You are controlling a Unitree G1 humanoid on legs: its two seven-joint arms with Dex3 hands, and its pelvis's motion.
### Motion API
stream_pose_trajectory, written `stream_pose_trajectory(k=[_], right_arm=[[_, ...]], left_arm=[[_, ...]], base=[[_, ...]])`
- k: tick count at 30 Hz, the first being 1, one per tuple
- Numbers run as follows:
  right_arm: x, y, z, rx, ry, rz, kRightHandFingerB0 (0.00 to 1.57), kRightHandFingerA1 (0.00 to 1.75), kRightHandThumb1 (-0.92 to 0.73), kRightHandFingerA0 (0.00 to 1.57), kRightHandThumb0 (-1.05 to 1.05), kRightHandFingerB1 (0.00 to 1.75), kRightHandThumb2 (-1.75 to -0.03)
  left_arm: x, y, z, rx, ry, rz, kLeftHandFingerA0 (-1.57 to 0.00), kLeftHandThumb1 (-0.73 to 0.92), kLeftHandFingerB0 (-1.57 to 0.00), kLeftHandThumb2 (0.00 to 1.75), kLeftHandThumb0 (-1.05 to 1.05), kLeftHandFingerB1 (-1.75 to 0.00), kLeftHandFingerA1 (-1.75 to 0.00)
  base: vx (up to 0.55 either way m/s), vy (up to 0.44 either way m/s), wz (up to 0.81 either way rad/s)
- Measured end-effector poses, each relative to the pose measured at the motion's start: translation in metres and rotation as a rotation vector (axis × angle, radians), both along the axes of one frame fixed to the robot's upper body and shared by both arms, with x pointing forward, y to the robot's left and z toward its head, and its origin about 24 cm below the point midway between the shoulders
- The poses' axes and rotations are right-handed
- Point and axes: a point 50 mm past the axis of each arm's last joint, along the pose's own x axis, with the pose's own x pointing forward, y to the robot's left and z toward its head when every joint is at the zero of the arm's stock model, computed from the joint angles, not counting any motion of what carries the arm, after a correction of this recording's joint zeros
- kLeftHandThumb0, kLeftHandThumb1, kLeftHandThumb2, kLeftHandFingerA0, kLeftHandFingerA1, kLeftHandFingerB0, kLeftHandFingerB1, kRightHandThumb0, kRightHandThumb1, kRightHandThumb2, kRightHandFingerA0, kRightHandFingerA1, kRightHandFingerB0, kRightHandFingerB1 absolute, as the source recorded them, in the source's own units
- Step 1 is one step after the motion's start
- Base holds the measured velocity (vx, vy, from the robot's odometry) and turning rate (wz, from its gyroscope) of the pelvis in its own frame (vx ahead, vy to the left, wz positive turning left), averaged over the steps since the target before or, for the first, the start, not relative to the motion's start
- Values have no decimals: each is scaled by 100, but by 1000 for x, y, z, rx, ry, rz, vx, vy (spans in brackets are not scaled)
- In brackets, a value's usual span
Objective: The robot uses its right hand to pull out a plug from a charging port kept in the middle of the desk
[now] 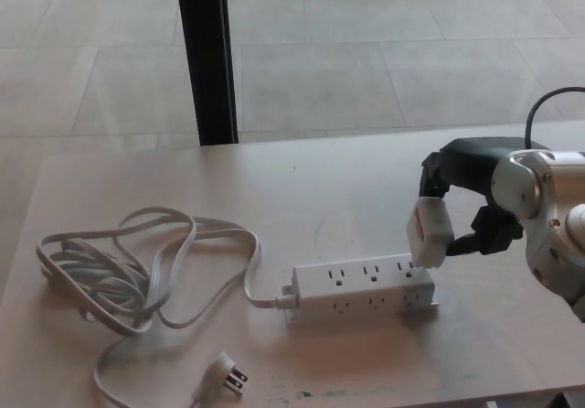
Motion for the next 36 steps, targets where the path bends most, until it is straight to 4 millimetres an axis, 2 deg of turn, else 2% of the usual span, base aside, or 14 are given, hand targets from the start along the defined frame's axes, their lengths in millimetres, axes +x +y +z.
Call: stream_pose_trajectory(k=[1, 4, 5, 6, 8, 11, 12, 13, 14, 17, 21, 24, 30, 36], right_arm=[[0, 0, 0, -3, -1, 0, 76, 175, -67, 93, -39, 129, -84], [0, 1, 0, -9, -4, -2, 74, 175, -69, 90, -40, 126, -77], [0, 1, 0, -9, -5, -3, 81, 168, -74, 89, -43, 88, -73], [0, 0, 0, -8, -5, -5, 84, 168, -70, 86, -43, 81, -74], [0, -1, 1, -7, -7, -13, 83, 172, -68, 89, -39, 109, -78], [-1, -8, 0, -14, -8, -29, 83, 175, -61, 87, -38, 106, -86], [-1, -12, 0, -17, -7, -39, 84, 174, -74, 89, -41, 112, -77], [-1, -16, 1, -23, -7, -47, 77, 174, -68, 89, -40, 145, -82], [0, -21, 2, -31, -8, -59, 77, 174, -68, 89, -40, 145, -82], [1, -38, 3, -54, -4, -111, 78, 171, -70, 86, -39, 105, -78], [2, -57, 4, -72, 0, -166, 73, 175, -70, 85, -37, 122, -82], [3, -68, 4, -79, 0, -193, 75, 150, -71, 86, -43, 68, -73], [1, -77, -10, -95, 22, -211, 75, 153, -70, 84, -42, 89, -72], [-1, -73, -35, -147, 80, -199, 63, 148, -75, 77, -46, 63, -66]], left_arm=[[0, 0, 0, 0, 0, 0, -58, 92, -23, 82, -85, -35, -49], [-1, 0, 0, 2, 1, 0, -60, 92, -24, 82, -85, -36, -50], [-1, 0, 0, 2, 1, 0, -60, 92, -24, 81, -84, -36, -50], [-1, 0, 0, 2, 1, 0, -61, 92, -24, 82, -85, -35, -50], [-2, 0, 0, 1, 2, 1, -58, 92, -22, 82, -83, -34, -48], [-3, 0, -1, -2, 5, 6, -58, 92, -22, 81, -87, -34, -48], [-4, 0, -1, -4, 7, 9, -54, 82, -15, 116, -80, -45, -60], [-4, 0, -1, -5, 8, 11, -61, 92, -23, 81, -85, -35, -50], [-5, 0, -1, -6, 8, 12, -61, 92, -23, 81, -85, -35, -50], [-8, 1, -2, -6, 13, 15, -62, 92, -25, 82, -85, -35, -50], [-10, 1, -1, -3, 16, 13, -56, 92, -22, 82, -85, -35, -48], [-10, 1, -1, -3, 12, 14, -55, 92, -21, 81, -87, -35, -48], [-10, 2, 0, -5, 2, 18, -57, 92, -22, 82, -86, -34, -47], [-10, 3, 2, 1, -6, 15, -56, 92, -21, 82, -84, -35, -48]], base=[[0, 0, 0], [0, 0, 0], [0, 0, 0], [0, 0, 0], [0, 0, 0], [0, 0, 0], [0, 0, 0], [0, 0, 0], [0, 0, 0], [0, 0, 0], [0, 0, 0], [0, 0, 0], [0, 0, 0], [0, 0, 0]])
